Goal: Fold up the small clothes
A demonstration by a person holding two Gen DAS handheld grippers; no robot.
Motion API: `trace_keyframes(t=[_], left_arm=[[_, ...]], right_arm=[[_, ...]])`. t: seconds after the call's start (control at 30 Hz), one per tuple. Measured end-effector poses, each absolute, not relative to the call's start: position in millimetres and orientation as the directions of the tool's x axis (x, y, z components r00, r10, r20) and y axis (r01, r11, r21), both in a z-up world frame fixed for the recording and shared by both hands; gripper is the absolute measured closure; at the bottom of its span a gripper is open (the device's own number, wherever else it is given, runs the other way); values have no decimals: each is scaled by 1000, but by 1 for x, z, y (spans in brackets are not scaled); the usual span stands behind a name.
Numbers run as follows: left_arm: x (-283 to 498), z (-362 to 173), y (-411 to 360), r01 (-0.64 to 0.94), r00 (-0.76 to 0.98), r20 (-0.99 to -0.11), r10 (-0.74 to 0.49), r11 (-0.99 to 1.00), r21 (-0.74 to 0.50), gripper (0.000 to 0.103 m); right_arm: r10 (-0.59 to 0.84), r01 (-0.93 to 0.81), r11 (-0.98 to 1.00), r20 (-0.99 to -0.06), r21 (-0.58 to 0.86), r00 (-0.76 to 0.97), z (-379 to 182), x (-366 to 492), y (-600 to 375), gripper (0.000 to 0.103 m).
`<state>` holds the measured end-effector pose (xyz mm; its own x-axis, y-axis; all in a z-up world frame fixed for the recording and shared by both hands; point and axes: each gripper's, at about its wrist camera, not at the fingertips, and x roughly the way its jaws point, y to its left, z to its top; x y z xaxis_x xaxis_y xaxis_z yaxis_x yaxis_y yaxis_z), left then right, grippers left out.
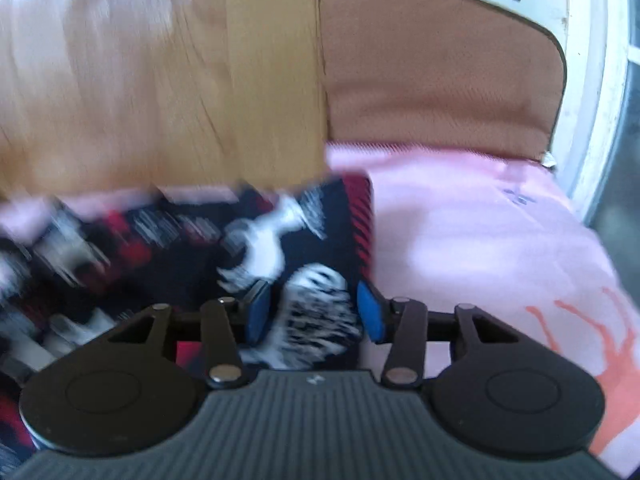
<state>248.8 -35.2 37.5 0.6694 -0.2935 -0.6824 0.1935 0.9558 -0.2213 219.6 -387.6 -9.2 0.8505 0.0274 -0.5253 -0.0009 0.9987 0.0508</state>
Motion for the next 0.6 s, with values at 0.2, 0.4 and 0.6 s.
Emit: trace_keyframes(t=[0.2,0.4,0.6], left_arm=[[228,56,-3,176,681,-667,-302,952,-252,84],[162,75,43,238,662,-656,-363,931,-276,82],[106,54,42,270,604,-715,-351,935,-231,77]], right_arm=[[112,38,961,-510,274,853,7,195,-422,36],[135,2,959,-466,283,874,16,137,-434,37],[197,-30,952,-537,304,820,-7,135,-428,95]])
